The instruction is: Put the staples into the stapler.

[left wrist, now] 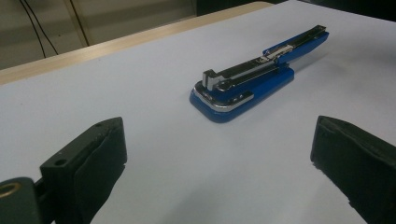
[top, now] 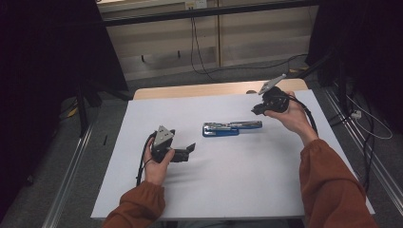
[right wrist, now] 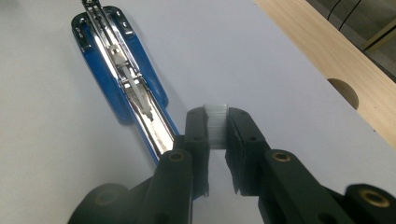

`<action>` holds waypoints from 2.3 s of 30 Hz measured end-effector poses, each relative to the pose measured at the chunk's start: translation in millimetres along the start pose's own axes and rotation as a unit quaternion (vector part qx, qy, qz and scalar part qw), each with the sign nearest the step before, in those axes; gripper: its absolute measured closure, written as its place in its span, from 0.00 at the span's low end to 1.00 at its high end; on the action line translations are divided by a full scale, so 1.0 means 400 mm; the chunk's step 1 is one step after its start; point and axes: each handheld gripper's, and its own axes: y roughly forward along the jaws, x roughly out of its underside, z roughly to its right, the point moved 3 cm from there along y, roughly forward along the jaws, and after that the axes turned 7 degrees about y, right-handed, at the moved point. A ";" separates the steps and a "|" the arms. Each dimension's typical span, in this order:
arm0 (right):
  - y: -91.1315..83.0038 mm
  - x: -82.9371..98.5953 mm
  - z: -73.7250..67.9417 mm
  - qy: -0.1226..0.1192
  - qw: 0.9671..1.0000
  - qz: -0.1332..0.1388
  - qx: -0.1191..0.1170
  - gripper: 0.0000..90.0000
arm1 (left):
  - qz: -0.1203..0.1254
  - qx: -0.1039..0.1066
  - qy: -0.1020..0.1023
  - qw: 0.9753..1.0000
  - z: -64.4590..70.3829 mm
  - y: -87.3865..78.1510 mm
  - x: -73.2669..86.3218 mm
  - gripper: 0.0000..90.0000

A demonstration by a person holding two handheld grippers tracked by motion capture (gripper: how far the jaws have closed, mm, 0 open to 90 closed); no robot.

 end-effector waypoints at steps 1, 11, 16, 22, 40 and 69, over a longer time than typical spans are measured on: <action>0.001 -0.002 -0.002 -0.003 1.000 0.001 -0.002 0.88 | 0.000 -0.001 0.000 1.000 0.000 0.000 0.000 0.04; 0.011 -0.037 -0.037 -0.023 1.000 0.004 -0.016 0.88 | 0.001 -0.006 0.001 1.000 0.000 -0.002 -0.002 0.04; 0.023 -0.050 -0.053 -0.030 0.999 0.008 -0.024 0.88 | 0.002 -0.006 -0.001 1.000 -0.002 -0.003 -0.001 0.04; 0.030 -0.059 -0.064 -0.039 0.999 0.006 -0.029 0.88 | 0.001 -0.003 0.000 1.000 0.000 -0.002 -0.001 0.04; 0.056 -0.103 -0.107 -0.063 0.996 0.010 -0.054 0.88 | -0.001 -0.001 0.001 1.000 0.002 -0.002 -0.001 0.04; 0.102 -0.152 -0.150 -0.082 0.993 0.009 -0.081 0.88 | -0.003 0.004 0.002 1.000 0.004 0.003 0.001 0.04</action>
